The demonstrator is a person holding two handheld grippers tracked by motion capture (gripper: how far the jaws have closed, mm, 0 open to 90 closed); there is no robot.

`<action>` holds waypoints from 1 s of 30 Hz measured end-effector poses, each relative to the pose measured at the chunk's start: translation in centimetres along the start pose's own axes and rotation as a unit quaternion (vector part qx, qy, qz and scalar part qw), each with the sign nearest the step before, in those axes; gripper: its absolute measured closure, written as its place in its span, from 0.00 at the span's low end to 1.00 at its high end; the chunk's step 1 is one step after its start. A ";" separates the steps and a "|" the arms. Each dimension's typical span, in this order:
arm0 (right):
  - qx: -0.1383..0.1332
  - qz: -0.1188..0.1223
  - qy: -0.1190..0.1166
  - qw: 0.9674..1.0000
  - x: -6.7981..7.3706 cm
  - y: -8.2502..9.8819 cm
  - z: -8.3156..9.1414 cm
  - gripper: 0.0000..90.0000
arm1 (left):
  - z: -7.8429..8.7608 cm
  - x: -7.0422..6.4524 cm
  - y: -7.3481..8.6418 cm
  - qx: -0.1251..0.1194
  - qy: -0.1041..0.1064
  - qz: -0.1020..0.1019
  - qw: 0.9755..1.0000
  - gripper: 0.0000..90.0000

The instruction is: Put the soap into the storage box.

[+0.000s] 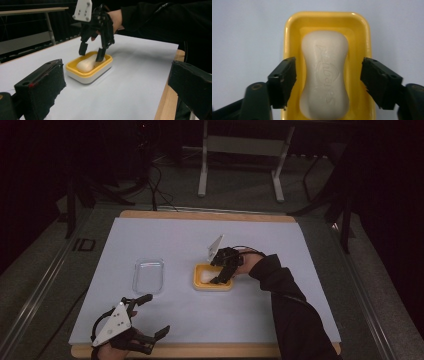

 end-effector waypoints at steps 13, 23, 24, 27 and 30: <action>-0.012 -0.059 0.053 0.997 -0.1 0.3 3.1 0.15 | -0.1 0.1 0.1 0.004 -0.001 0.000 1.000 0.01; -0.045 -0.148 0.099 0.983 -0.6 1.3 5.5 0.15 | 0.0 0.1 0.0 0.002 -0.002 0.002 1.000 0.01; -0.046 -0.154 0.099 0.982 -0.4 1.5 5.6 0.15 | 0.0 0.1 0.0 0.001 -0.002 0.002 1.000 0.01; -0.052 -0.146 0.102 0.983 0.0 1.9 6.0 0.15 | -0.1 0.1 0.0 0.001 -0.002 0.001 1.000 0.01; -0.056 -0.166 0.102 0.979 0.5 2.8 6.2 0.15 | -0.1 0.1 0.0 0.002 -0.003 0.002 1.000 0.01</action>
Point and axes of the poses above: each handheld gripper's, and its own axes: z roughly backward along the jaws, y roughly out of its underside, x roughly to its left, the point moved 6 cm from there along -z, roughly forward along the jaws, and after that the axes turned 12 degrees about -z, right-handed, at the moved point
